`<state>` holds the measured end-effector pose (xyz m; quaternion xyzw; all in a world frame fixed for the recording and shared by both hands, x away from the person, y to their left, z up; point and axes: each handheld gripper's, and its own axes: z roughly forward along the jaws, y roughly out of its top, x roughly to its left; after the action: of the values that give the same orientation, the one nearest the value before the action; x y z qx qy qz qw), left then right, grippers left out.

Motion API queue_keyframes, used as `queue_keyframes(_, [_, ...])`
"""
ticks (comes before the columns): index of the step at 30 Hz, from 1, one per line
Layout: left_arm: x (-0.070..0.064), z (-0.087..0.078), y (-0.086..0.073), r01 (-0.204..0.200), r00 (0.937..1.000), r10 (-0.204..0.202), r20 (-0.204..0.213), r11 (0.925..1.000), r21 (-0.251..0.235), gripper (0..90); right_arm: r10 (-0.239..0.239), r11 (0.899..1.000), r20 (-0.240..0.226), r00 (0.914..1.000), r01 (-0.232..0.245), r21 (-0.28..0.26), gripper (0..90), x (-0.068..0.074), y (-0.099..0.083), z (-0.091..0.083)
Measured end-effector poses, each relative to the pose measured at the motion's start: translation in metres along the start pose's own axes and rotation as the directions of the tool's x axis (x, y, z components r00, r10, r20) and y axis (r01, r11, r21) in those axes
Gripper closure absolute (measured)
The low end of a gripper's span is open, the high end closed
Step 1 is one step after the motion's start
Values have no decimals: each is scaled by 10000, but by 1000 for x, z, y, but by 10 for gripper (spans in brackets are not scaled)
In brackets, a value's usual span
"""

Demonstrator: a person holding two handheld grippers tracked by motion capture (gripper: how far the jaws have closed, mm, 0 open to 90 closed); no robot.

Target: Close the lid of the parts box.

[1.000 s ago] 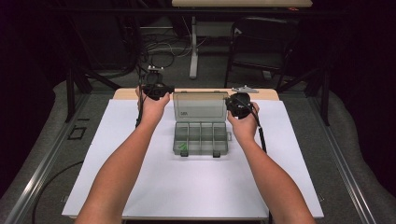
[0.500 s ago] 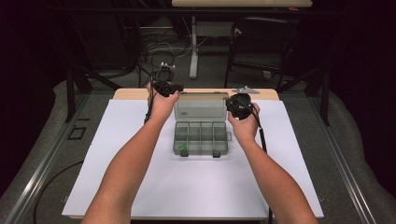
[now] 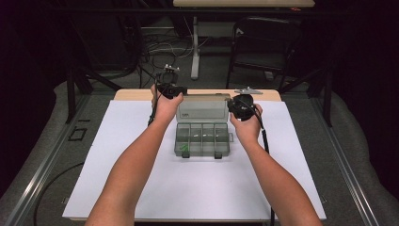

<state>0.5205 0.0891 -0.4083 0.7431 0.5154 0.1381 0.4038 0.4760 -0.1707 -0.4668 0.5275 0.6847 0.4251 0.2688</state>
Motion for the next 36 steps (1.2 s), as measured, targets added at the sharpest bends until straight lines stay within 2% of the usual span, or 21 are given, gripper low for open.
queue_keyframes(9, [-1, 0, -2, -74, 10000, 74, -2, 9999, 92, 900, -34, 9999, -238, 9997, 31, -138, 836, 2, 6, -15])
queue_keyframes(14, [-3, -1, -2, -105, 9999, 105, 2, 9999, 134, 900, -73, 9998, -247, 9997, 69, -160, 900, 4, 7, -28])
queue_keyframes(15, [-3, -2, -2, -161, 9999, 161, 23, 9998, 154, 900, 31, 9999, -498, 9988, -39, -154, 900, 4, 7, -30])
queue_keyframes(18, [-5, -3, -2, -182, 9998, 182, 3, 9998, 123, 900, 18, 10000, -787, 9969, -19, -13, 900, 7, 7, -34])
queue_keyframes(24, [-6, -4, -6, -169, 9998, 168, 110, 9998, 122, 900, 26, 9999, -1172, 9931, -6, 171, 900, 16, 6, -30])
queue_keyframes(36, [-8, -10, -17, -245, 9991, 237, 362, 9995, 195, 900, -182, 9992, -1488, 9887, 231, 315, 900, 31, 3, -26])
